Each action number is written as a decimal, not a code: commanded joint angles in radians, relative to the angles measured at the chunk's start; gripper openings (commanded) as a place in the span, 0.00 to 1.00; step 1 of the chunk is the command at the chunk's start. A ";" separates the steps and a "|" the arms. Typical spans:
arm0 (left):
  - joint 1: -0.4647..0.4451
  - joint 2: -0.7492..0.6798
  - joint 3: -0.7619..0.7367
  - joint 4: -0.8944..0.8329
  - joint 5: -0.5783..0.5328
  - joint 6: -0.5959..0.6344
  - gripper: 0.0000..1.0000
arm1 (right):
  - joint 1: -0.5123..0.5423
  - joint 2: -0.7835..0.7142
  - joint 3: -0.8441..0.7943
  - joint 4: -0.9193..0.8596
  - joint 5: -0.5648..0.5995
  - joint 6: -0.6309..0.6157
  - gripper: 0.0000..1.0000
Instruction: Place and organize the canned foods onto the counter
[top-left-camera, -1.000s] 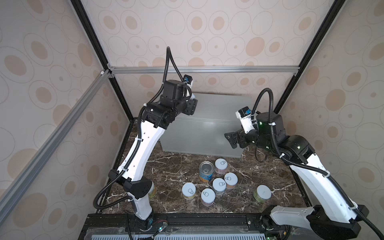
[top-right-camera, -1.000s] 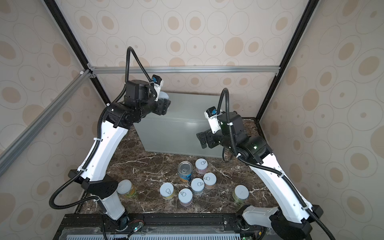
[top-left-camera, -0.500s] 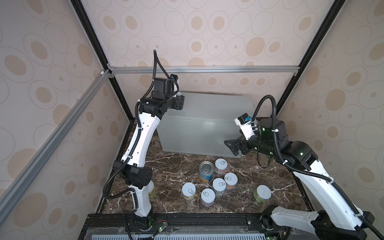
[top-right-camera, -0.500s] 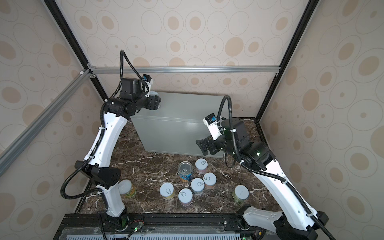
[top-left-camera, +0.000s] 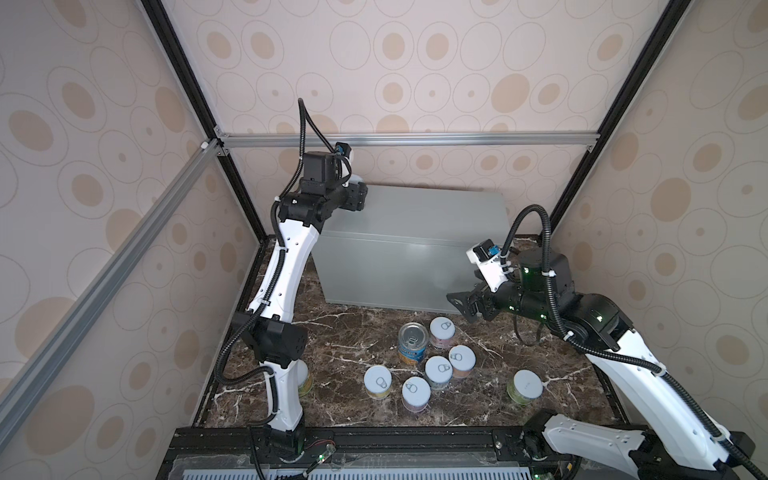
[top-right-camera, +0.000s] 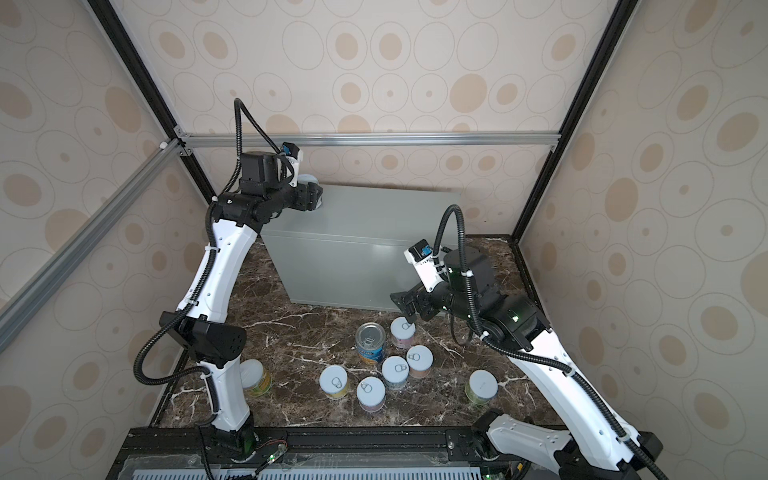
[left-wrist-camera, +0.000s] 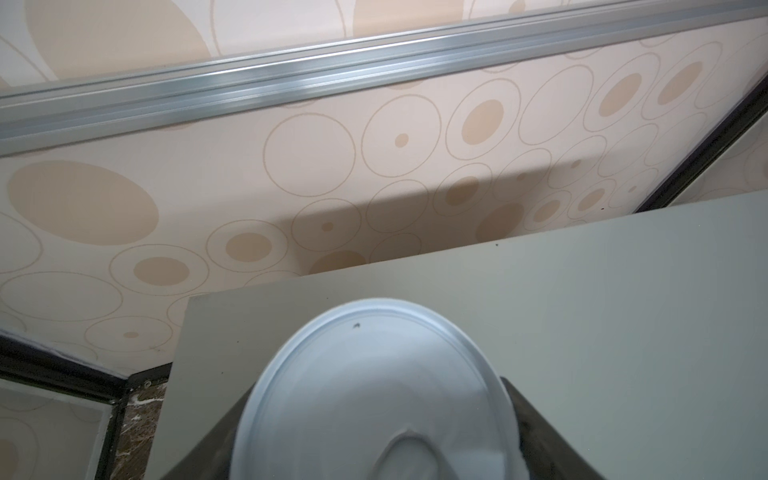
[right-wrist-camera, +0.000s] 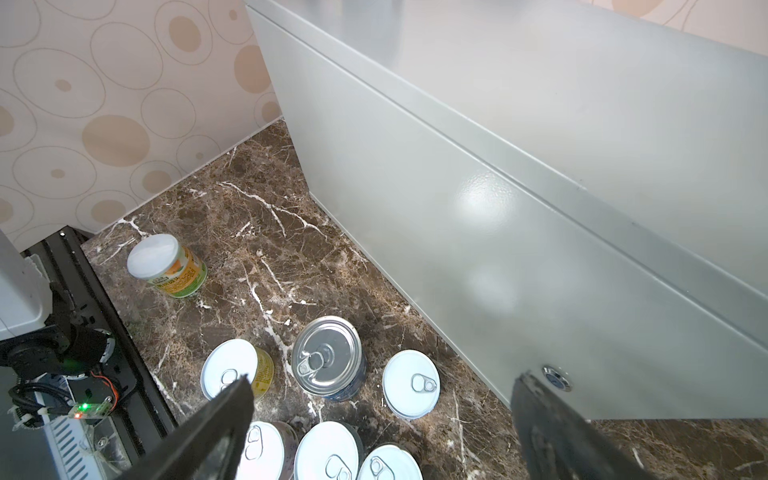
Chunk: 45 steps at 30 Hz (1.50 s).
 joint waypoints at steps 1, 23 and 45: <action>0.013 0.026 0.019 -0.028 0.057 0.009 0.84 | 0.005 -0.011 -0.006 0.023 -0.014 -0.007 1.00; 0.031 -0.306 -0.535 0.329 0.100 0.036 0.93 | 0.006 -0.051 -0.059 0.044 -0.014 0.024 1.00; 0.066 -0.237 -0.552 0.526 0.203 0.009 0.90 | 0.005 -0.069 -0.113 0.069 -0.004 0.031 1.00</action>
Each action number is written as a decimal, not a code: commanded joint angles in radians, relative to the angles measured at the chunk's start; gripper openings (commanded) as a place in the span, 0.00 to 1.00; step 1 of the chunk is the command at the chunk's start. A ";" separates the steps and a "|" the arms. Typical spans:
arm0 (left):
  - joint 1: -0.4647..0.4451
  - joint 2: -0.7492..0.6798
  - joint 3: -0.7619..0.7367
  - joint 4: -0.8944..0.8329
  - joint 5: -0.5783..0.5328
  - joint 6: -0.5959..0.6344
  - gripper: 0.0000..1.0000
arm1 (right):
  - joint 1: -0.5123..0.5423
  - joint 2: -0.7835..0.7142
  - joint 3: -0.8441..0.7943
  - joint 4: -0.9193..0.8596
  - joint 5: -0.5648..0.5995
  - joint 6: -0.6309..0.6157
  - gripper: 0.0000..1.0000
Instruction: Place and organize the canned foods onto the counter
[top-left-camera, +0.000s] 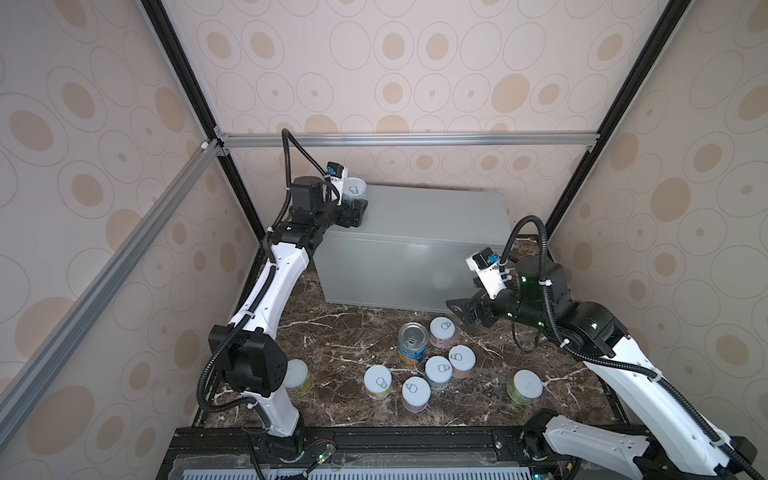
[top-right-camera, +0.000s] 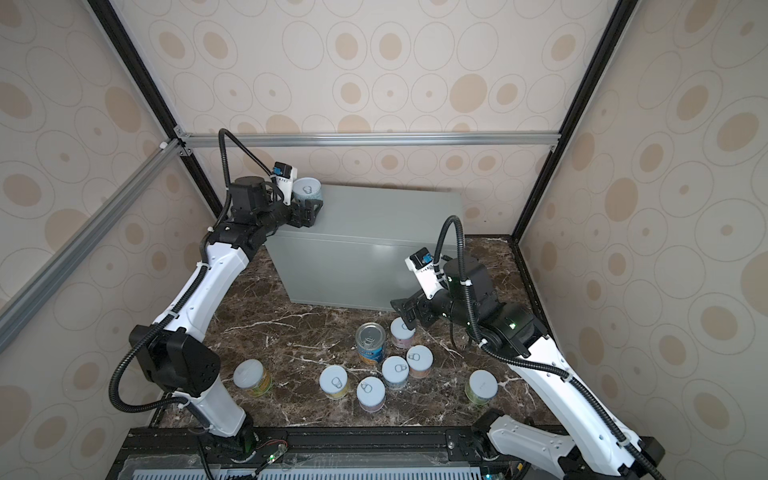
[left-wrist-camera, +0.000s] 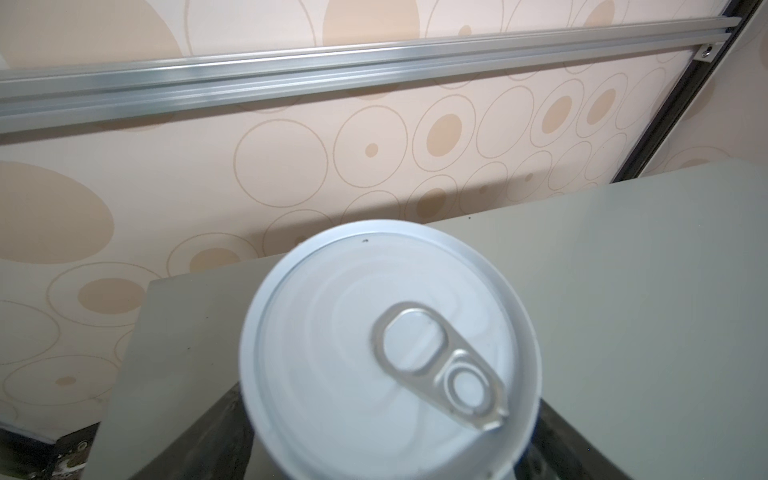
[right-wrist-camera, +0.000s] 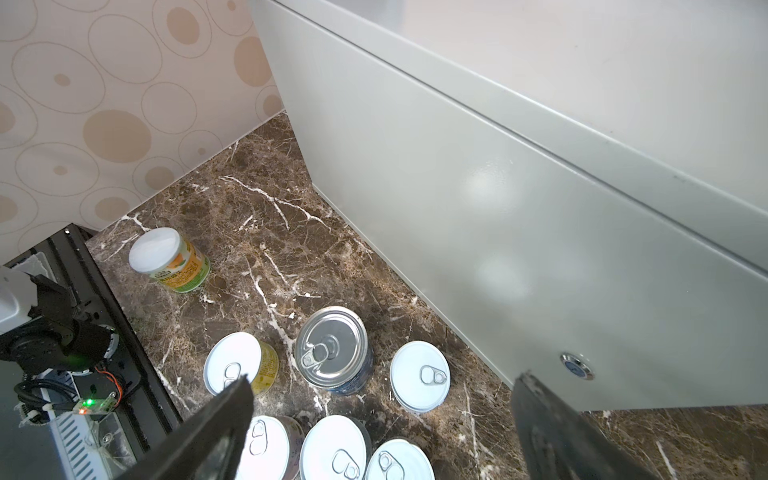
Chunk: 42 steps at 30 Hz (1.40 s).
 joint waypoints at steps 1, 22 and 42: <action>0.010 0.027 0.062 0.038 0.031 -0.001 0.90 | 0.005 -0.022 -0.012 0.019 0.004 0.006 1.00; 0.099 0.203 0.328 -0.048 0.110 0.024 0.74 | 0.006 -0.052 -0.061 0.051 -0.024 0.002 1.00; 0.126 0.273 0.386 -0.015 0.179 0.027 0.69 | 0.006 -0.063 -0.082 0.057 -0.006 0.005 1.00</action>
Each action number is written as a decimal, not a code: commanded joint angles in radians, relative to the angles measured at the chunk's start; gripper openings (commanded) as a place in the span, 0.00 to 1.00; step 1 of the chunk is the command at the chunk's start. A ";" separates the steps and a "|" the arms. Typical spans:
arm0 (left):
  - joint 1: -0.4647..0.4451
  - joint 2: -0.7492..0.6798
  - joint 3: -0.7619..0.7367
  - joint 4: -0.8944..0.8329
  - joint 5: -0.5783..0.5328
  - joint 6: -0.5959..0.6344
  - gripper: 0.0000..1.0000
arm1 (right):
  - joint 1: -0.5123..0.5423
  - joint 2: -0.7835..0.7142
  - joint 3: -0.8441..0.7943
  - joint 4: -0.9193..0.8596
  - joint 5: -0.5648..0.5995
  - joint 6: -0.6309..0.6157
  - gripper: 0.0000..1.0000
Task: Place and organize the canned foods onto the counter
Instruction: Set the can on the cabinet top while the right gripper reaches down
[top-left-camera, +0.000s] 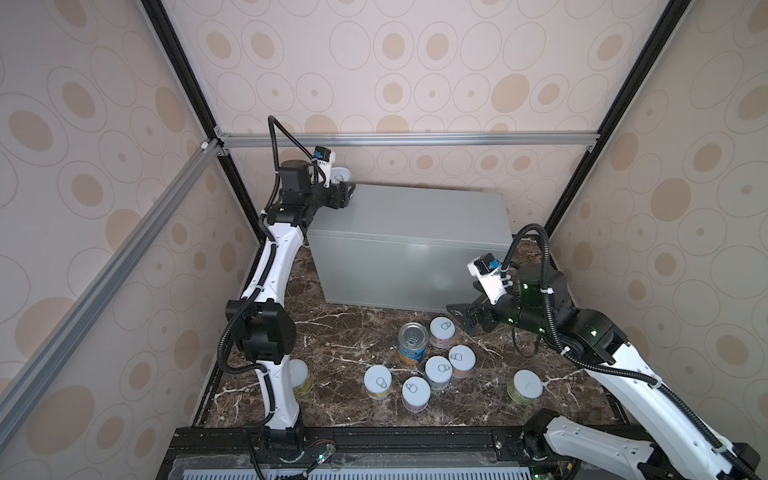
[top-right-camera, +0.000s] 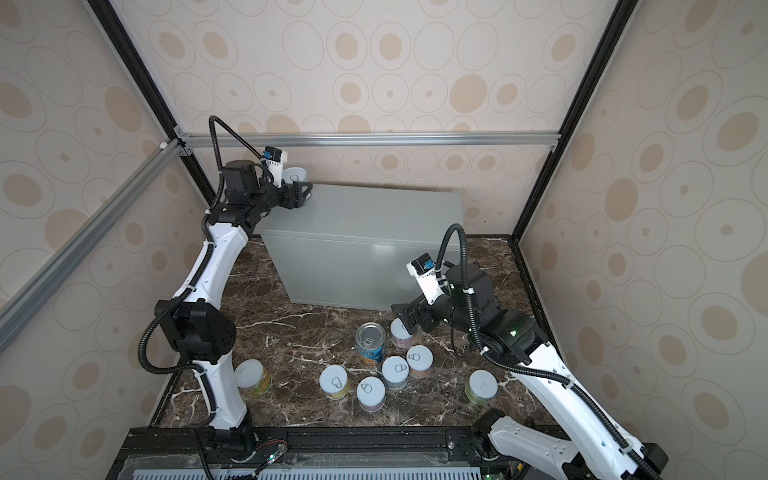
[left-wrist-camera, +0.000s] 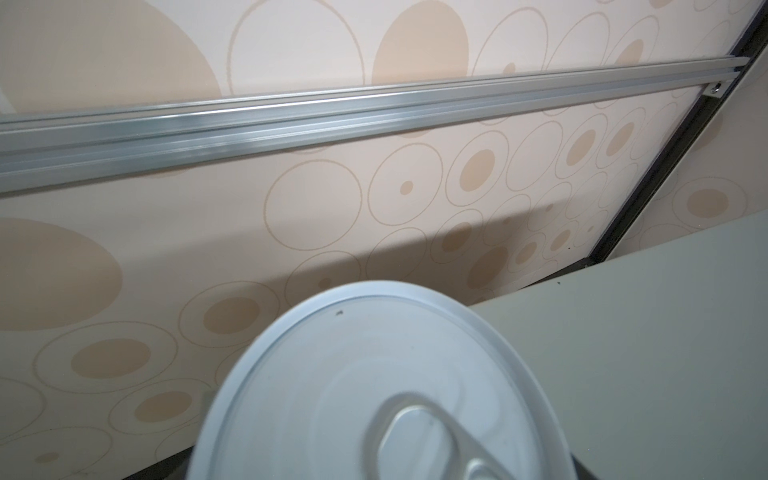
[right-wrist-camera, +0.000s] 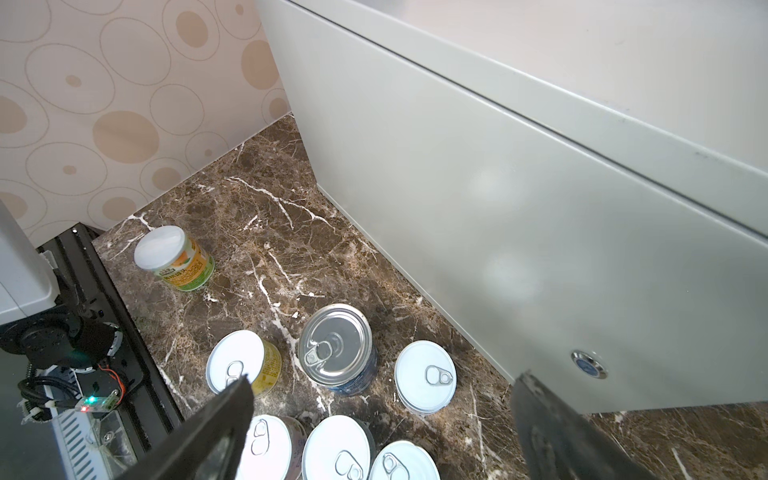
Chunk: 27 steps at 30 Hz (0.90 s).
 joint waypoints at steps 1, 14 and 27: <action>0.010 0.011 0.043 0.019 0.017 0.020 0.69 | 0.006 -0.017 -0.011 0.006 0.007 0.001 1.00; 0.016 0.008 0.048 0.007 0.007 0.035 0.71 | 0.007 -0.022 -0.014 0.013 -0.045 -0.004 1.00; 0.024 -0.017 0.019 0.001 -0.022 0.043 0.76 | 0.008 -0.023 0.046 0.042 -0.094 -0.024 1.00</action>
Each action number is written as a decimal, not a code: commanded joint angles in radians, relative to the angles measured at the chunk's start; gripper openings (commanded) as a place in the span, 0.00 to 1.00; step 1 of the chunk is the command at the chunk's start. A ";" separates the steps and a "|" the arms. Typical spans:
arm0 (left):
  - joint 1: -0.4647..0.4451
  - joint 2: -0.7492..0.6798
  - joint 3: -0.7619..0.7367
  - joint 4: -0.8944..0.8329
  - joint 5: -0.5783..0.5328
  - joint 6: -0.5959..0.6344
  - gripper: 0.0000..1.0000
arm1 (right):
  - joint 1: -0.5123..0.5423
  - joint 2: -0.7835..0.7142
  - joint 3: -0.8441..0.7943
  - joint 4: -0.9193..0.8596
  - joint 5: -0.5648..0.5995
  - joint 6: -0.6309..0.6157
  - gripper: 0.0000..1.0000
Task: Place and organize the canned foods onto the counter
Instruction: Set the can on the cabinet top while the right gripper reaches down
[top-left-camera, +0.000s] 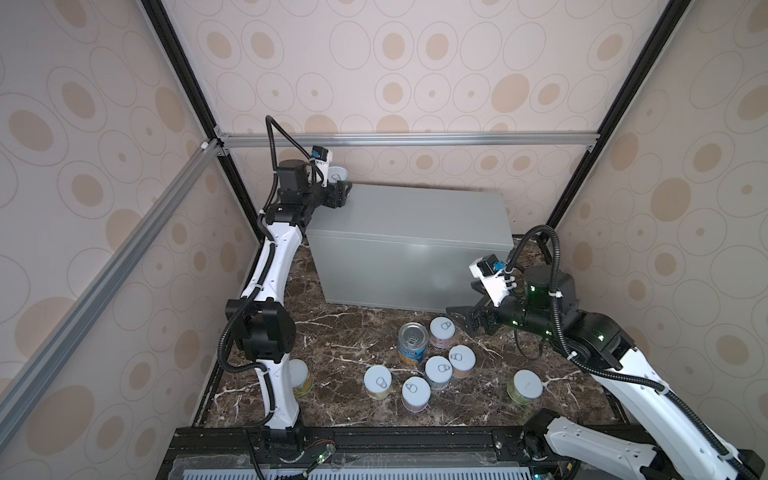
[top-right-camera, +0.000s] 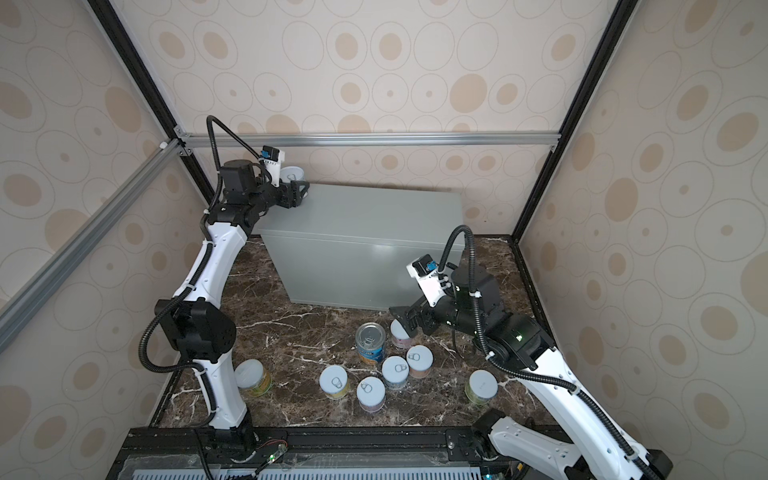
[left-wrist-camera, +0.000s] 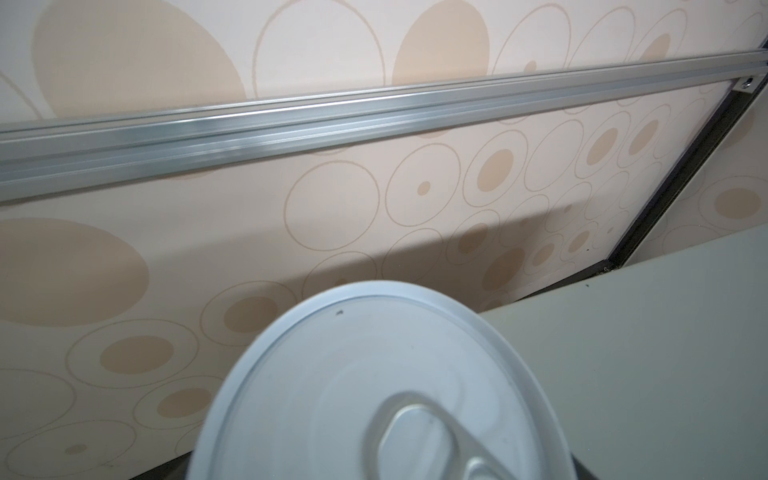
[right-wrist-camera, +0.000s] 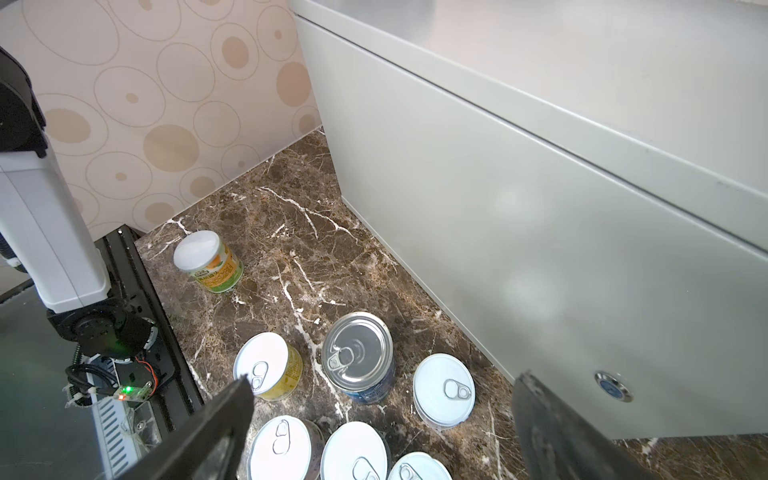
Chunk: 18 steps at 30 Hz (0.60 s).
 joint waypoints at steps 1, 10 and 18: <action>0.013 -0.021 0.017 -0.001 0.005 0.028 0.80 | 0.009 0.005 0.041 0.026 -0.021 -0.017 1.00; 0.029 -0.099 -0.014 0.042 0.060 -0.016 0.98 | 0.009 -0.009 0.018 0.025 0.017 0.019 1.00; 0.078 -0.320 -0.215 0.109 0.133 -0.127 0.98 | 0.009 -0.019 0.027 -0.074 0.107 0.074 1.00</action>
